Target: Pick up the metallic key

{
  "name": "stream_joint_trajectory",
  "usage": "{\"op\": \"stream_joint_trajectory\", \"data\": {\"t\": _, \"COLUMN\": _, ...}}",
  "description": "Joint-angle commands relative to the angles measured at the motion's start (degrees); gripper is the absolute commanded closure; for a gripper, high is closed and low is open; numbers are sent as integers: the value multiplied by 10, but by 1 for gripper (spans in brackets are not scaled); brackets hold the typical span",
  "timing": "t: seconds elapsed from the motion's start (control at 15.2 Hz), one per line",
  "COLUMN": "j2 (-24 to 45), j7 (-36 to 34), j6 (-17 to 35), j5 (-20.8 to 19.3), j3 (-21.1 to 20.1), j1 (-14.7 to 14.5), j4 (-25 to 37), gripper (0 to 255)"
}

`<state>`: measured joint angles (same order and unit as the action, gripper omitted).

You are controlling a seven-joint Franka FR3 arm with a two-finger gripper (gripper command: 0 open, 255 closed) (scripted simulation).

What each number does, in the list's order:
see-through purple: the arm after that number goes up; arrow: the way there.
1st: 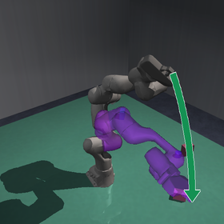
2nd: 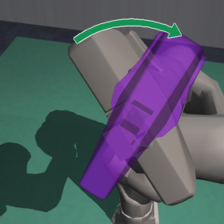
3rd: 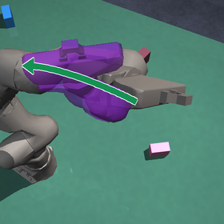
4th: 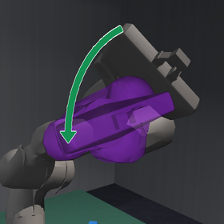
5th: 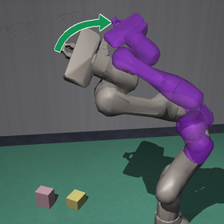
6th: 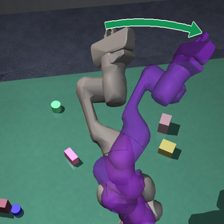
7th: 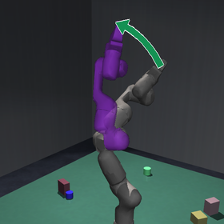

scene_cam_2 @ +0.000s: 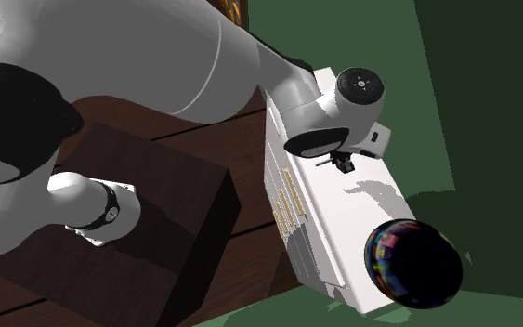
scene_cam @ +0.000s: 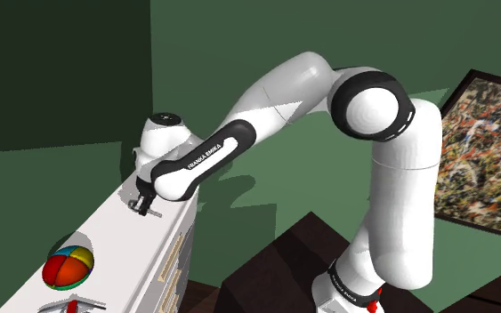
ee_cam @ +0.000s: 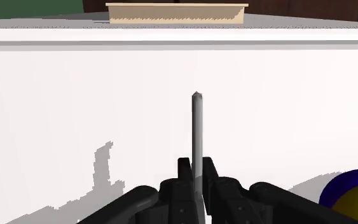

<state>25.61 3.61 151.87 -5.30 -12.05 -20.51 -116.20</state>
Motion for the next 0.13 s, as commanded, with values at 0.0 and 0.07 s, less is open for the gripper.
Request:
{"op": "stream_joint_trajectory", "data": {"t": 0.0, "j2": -7, "j7": 2, "j6": -6, "j5": 2, "j3": -2, "j1": 2, "j4": -1, "gripper": 255}}
{"op": "stream_joint_trajectory", "data": {"t": 0.07, "j2": -7, "j7": 2, "j6": -6, "j5": 2, "j3": -2, "j1": 2, "j4": -1, "gripper": 255}}
